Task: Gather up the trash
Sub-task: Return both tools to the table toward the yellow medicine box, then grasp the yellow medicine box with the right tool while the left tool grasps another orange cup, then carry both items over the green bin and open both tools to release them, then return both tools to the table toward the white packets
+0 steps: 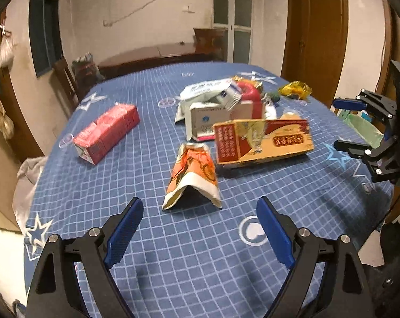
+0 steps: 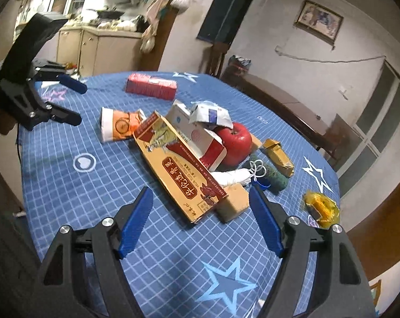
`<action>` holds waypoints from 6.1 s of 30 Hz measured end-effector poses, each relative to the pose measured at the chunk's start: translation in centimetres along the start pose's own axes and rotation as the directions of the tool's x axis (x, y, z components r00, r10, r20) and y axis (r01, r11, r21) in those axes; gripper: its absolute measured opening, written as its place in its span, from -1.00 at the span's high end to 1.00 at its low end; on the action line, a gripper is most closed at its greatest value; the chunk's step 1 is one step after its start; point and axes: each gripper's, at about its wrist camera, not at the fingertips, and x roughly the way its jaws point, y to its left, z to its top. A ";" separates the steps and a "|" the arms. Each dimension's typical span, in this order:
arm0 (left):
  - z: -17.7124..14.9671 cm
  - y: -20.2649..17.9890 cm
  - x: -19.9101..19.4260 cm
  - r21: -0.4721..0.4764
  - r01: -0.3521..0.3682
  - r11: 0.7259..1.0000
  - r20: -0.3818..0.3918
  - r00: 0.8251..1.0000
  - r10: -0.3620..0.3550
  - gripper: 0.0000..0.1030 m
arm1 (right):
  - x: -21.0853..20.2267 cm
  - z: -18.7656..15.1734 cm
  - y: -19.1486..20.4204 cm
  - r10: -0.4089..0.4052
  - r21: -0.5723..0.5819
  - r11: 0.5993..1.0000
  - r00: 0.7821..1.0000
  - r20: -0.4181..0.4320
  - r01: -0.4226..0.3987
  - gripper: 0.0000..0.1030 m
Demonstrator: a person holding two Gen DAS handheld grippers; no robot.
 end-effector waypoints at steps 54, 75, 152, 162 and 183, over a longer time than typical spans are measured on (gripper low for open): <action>11.7 -14.7 2.0 0.235 -0.204 0.950 0.142 0.974 0.174 0.20 | -8.3 -0.2 -8.5 -0.206 0.364 0.912 0.978 0.002 0.191 -0.12; 16.9 -44.6 7.9 0.610 0.075 0.789 0.118 0.976 -0.184 0.20 | -20.4 -16.3 -19.7 -0.430 0.643 0.563 0.849 -0.308 0.519 -0.12; 16.2 -54.6 14.1 0.666 0.220 0.713 -0.001 0.956 -0.293 -0.18 | -20.7 -26.8 -23.4 -0.357 0.747 0.383 0.833 -0.424 0.544 -0.46; 14.6 -47.9 10.9 0.581 0.135 0.803 0.110 0.964 -0.242 -0.40 | -21.5 -22.7 -19.5 -0.578 0.687 0.385 0.742 -0.341 0.616 -0.46; 9.9 -10.4 5.5 -0.110 -0.113 0.988 0.097 0.988 0.124 -0.52 | -4.2 -5.1 -11.4 -0.258 0.550 0.812 0.965 0.040 0.195 -0.60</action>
